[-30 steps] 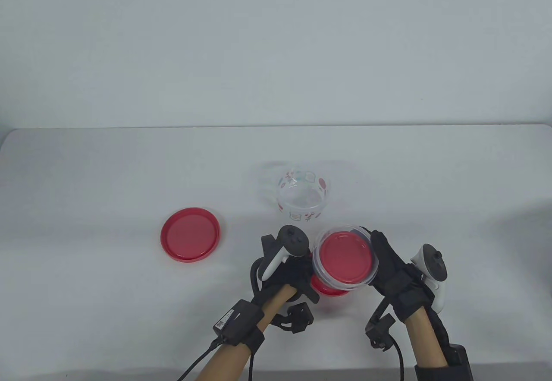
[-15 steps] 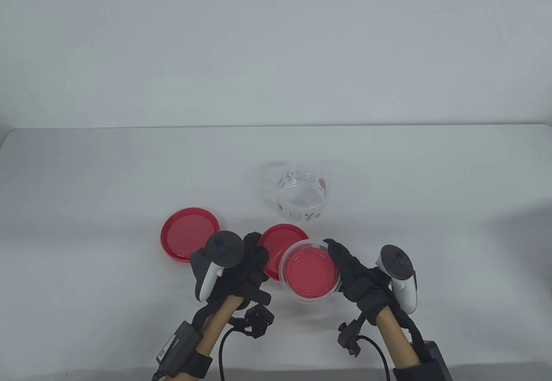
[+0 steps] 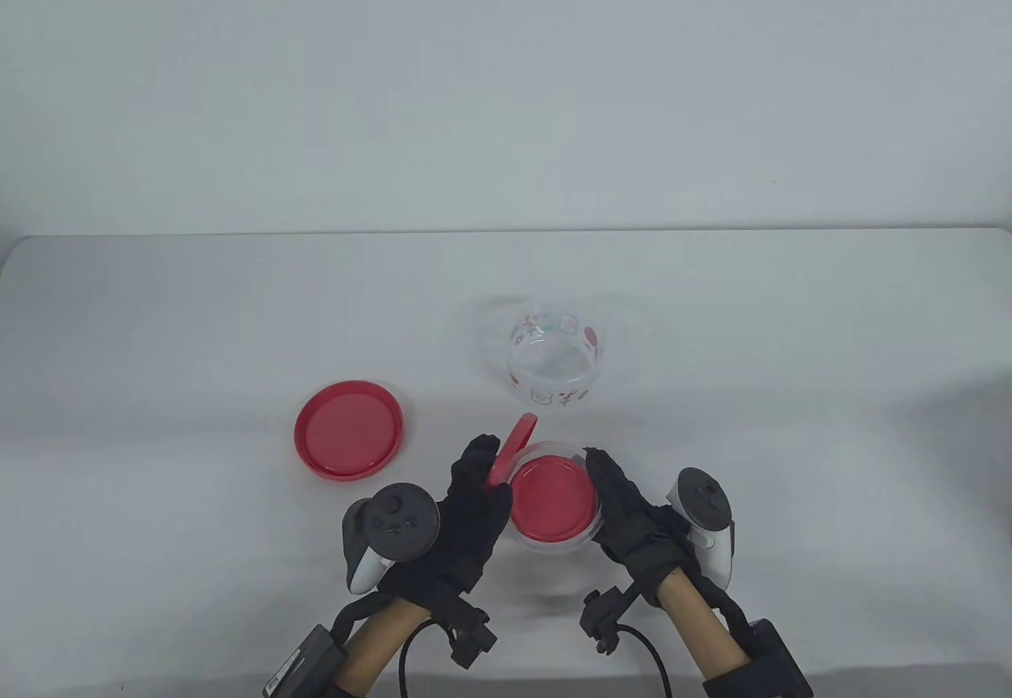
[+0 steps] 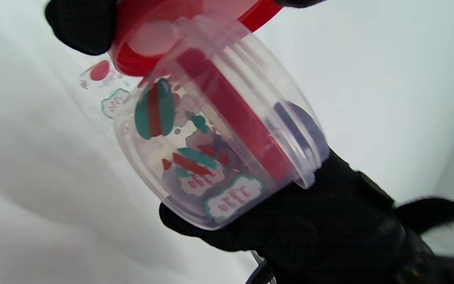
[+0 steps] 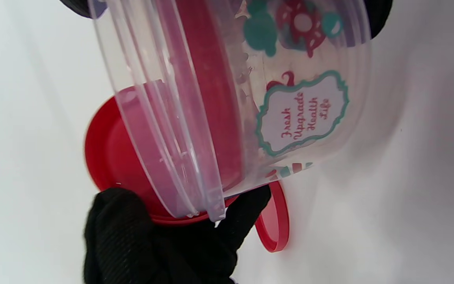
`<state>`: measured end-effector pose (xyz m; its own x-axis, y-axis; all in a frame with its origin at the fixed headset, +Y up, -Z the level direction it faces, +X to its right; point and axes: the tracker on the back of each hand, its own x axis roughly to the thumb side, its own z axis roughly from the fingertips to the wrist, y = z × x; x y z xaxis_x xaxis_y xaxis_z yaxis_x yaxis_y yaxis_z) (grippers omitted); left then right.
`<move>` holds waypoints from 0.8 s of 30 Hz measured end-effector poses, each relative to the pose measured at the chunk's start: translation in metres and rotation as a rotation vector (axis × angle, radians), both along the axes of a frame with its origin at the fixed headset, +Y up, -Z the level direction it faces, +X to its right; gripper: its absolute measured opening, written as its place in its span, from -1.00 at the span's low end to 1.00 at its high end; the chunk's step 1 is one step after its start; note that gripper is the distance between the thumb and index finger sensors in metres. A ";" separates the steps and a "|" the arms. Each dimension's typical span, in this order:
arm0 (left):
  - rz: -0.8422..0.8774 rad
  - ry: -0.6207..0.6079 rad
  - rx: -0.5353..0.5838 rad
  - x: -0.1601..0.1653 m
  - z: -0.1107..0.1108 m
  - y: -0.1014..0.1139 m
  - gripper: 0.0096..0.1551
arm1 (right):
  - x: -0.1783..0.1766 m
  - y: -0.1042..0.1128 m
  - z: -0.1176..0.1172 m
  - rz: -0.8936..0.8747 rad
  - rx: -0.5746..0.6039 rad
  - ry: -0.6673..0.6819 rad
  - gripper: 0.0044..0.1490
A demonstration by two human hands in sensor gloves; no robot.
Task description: Nest food storage containers
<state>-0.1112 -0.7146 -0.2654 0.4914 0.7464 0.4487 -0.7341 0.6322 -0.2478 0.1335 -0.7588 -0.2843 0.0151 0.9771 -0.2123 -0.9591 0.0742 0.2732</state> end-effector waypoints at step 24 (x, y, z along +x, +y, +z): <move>-0.325 -0.056 0.325 0.018 0.019 0.007 -0.27 | -0.002 -0.013 0.000 -0.198 -0.093 0.147 -0.02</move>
